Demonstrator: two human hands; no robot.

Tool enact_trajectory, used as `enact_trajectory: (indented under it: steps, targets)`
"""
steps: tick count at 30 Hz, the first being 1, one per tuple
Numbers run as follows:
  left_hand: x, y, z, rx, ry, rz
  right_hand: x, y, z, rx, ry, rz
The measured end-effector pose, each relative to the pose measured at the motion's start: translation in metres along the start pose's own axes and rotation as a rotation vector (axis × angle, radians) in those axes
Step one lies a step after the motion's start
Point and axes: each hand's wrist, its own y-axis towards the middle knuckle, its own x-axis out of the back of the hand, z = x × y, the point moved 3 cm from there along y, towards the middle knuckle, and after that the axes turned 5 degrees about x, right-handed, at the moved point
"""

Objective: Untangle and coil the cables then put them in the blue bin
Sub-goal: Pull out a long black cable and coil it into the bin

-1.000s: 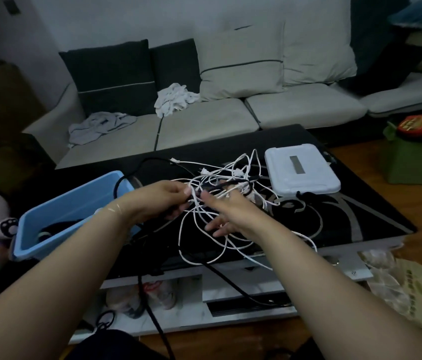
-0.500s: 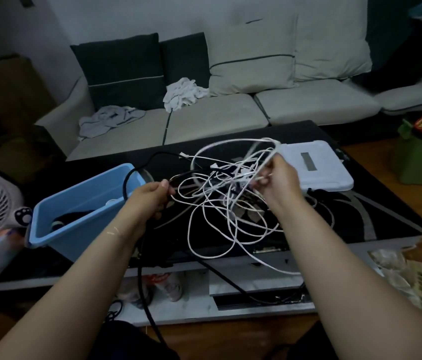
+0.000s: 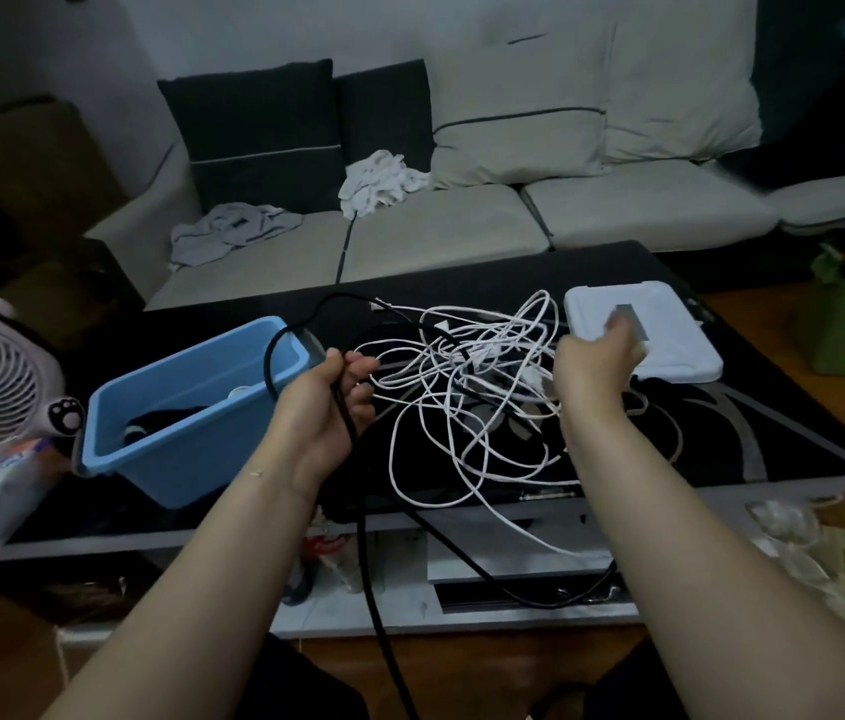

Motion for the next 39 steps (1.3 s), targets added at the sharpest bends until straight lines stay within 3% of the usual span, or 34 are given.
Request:
enact_trajectory:
  steps: [2,3,4,7,9,12,15,17,18,21,22,26,29,33,39]
  targets:
    - [-0.005,-0.001,-0.002,-0.007,0.08,0.017,0.002,-0.015,0.024,0.516,0.127,-0.002]
    - [-0.007,-0.002,-0.002,-0.013,0.151,0.043,-0.002,-0.022,0.029,0.651,0.146,0.104]
    - [-0.008,-0.003,-0.002,-0.026,0.232,0.077,-0.01,-0.029,0.027,0.626,0.149,0.266]
    - [-0.009,-0.012,0.0,-0.083,0.467,0.221,-0.034,-0.04,0.007,0.016,0.098,0.717]
    - [-0.006,-0.022,0.009,-0.072,0.663,0.38,-0.036,-0.039,-0.006,-0.323,0.155,0.788]
    - [0.001,-0.037,0.032,0.037,0.979,0.615,-0.034,-0.037,-0.013,-0.555,0.345,0.811]
    - [0.003,-0.044,0.051,0.143,1.166,0.721,-0.039,-0.046,-0.016,-0.614,0.375,0.777]
    - [0.0,-0.043,0.056,0.163,1.227,0.691,-0.04,-0.048,-0.014,-0.511,0.287,0.769]
    - [-0.004,-0.04,0.055,0.132,1.213,0.602,-0.04,-0.049,-0.012,-0.432,0.222,0.786]
    - [-0.018,-0.023,0.04,-0.036,0.999,0.15,-0.04,-0.056,-0.004,-0.183,0.037,0.884]
    - [-0.023,-0.016,0.033,-0.052,0.946,0.074,-0.041,-0.059,-0.003,-0.099,-0.013,0.909]
    - [-0.037,0.013,0.024,0.212,0.85,0.196,-0.04,-0.069,0.003,0.342,-0.304,0.918]
    - [-0.046,0.029,0.019,0.329,0.771,0.304,-0.039,-0.079,0.003,0.508,-0.345,0.961]
    - [-0.064,0.044,0.008,0.329,0.663,0.33,-0.038,-0.08,0.008,0.605,-0.276,0.917]
    - [-0.095,0.059,-0.025,0.356,0.647,0.277,-0.032,-0.06,0.015,0.545,-0.126,0.823]
